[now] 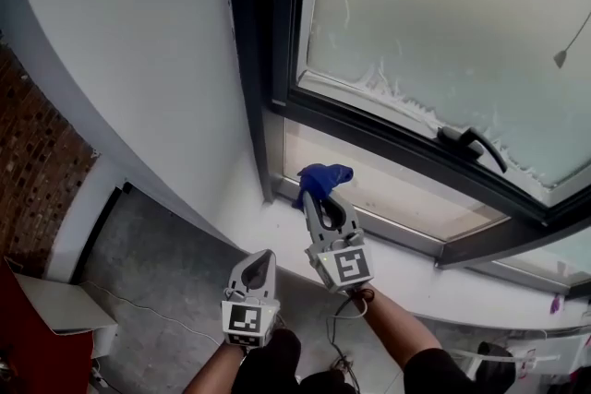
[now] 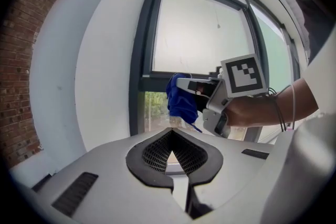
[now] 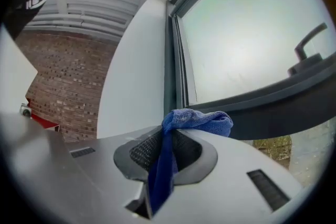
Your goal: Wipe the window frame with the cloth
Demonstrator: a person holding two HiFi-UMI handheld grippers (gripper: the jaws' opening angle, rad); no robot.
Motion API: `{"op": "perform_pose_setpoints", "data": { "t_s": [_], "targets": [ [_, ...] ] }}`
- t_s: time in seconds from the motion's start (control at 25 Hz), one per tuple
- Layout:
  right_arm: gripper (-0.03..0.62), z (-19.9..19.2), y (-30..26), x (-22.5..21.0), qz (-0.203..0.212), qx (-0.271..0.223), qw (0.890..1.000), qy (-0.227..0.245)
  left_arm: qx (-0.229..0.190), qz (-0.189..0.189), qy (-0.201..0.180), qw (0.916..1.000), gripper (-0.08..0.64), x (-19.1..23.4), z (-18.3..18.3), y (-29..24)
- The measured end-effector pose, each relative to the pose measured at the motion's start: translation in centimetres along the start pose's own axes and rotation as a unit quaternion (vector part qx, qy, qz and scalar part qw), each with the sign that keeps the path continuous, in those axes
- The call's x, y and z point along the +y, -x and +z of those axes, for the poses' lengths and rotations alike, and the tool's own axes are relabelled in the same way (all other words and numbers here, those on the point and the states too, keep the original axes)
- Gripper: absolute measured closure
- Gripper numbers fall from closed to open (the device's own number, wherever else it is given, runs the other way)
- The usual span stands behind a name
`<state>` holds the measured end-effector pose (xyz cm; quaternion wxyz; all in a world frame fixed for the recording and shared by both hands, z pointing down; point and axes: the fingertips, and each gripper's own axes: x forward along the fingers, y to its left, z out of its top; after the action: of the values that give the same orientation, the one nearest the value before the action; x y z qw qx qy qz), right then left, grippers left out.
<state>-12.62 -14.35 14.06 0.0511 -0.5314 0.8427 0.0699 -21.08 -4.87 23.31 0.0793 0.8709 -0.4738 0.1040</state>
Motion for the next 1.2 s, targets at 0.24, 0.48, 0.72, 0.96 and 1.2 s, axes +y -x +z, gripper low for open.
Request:
{"op": "perform_pose_setpoints", "data": {
  "t_s": [0.24, 0.48, 0.72, 0.96, 1.2],
  "targets": [
    [0.551, 3.3, 11.8, -1.6, -0.008, 0.005, 1.0, 0.01, -0.008, -0.037, -0.013, 0.9992, 0.554, -8.8, 1.1, 2.1],
    [0.551, 7.1, 24.8, -2.8, -0.023, 0.017, 0.997, 0.072, -0.009, -0.082, -0.012, 0.9965, 0.554, -20.2, 2.2, 4.7],
    [0.551, 8.3, 39.4, -5.2, -0.064, 0.072, 0.992, 0.082, -0.005, -0.129, -0.048, 0.9904, 0.554, -32.1, 2.5, 8.9],
    [0.551, 11.0, 51.7, -6.3, -0.113, 0.078, 0.987, 0.086, -0.005, -0.158, -0.023, 0.9872, 0.554, -42.3, 1.9, 12.8],
    [0.551, 12.1, 58.2, -6.5, -0.16, 0.096, 0.978, 0.09, -0.013, -0.219, -0.043, 0.9746, 0.554, -48.3, 3.4, 15.3]
  ]
}}
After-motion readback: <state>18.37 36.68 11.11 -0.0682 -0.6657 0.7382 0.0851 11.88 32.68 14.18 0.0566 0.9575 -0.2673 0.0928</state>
